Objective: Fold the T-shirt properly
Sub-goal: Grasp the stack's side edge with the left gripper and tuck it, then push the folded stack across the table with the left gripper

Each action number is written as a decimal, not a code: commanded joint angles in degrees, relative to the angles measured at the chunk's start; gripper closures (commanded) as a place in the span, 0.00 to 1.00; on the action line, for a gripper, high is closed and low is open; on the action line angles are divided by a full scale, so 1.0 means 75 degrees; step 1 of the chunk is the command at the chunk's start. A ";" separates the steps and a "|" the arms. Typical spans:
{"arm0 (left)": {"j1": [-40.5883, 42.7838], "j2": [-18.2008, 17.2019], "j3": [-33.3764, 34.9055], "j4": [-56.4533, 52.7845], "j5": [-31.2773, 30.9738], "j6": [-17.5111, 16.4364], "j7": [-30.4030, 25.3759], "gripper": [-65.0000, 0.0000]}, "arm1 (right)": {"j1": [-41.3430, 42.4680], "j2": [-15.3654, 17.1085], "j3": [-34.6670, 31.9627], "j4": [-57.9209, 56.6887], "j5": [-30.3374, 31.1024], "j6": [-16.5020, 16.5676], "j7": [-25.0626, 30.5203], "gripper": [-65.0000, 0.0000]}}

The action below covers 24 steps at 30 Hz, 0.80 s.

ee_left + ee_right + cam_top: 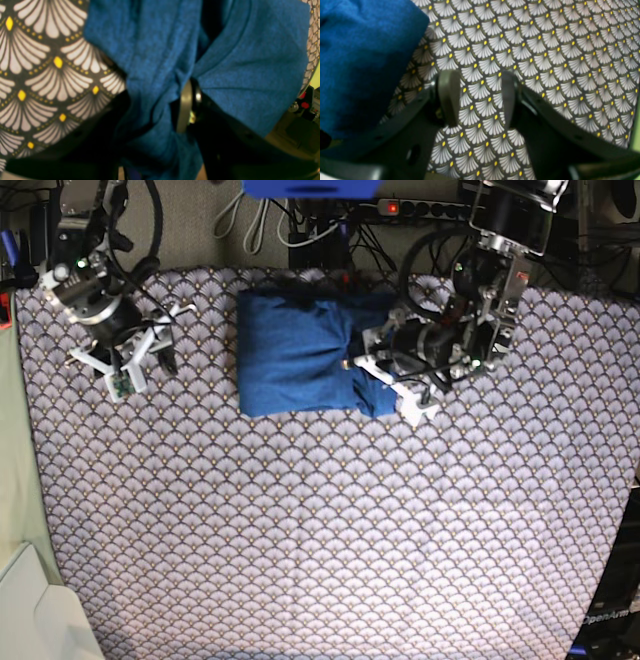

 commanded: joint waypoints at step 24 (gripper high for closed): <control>-0.2363 -0.0644 0.3211 0.0037 0.1248 0.0233 0.0352 1.00 | -0.0097 0.0087 0.0537 0.0152 0.0106 0.0041 0.0153 0.57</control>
